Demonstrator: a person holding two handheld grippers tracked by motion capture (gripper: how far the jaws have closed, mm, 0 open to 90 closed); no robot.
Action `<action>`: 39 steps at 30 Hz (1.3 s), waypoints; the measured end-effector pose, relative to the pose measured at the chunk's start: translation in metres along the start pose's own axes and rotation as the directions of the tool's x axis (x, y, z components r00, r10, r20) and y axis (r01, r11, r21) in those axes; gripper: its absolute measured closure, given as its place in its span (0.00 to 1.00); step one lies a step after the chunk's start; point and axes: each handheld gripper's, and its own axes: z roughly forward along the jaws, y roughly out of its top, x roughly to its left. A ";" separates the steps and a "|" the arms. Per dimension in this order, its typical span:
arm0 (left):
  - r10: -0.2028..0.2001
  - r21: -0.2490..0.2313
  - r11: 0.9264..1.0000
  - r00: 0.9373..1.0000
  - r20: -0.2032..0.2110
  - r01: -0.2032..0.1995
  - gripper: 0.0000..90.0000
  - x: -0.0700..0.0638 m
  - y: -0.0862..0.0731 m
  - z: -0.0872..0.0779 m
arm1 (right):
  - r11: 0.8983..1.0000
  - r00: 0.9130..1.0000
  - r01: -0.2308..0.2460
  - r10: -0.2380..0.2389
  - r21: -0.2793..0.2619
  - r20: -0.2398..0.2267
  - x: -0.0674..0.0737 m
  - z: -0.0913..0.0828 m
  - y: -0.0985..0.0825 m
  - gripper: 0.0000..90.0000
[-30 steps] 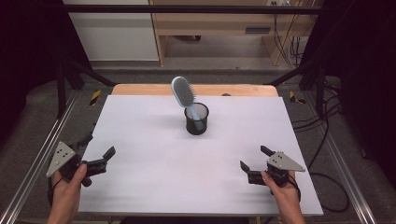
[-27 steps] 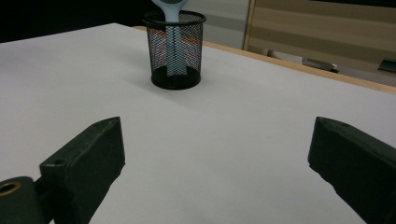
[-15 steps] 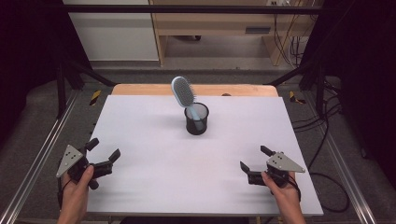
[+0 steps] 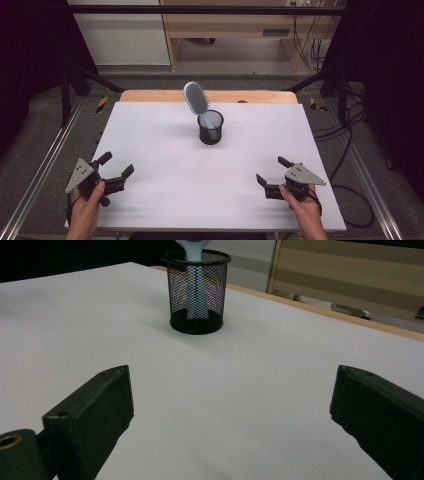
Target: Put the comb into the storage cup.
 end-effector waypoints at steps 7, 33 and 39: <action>0.008 0.005 1.000 1.000 0.021 -0.008 0.02 -0.008 -0.002 0.003 | 1.000 1.000 0.018 -0.018 0.011 -0.008 0.003 0.001 0.000 0.05; 0.008 -0.017 1.000 0.999 0.033 -0.008 0.02 -0.027 -0.005 0.010 | 1.000 1.000 0.006 -0.006 -0.012 -0.020 0.002 0.001 0.001 0.04; 0.034 -0.003 0.999 0.998 0.053 -0.034 0.02 -0.034 -0.004 0.012 | 1.000 1.000 0.000 0.000 -0.020 -0.012 0.002 -0.001 0.001 0.04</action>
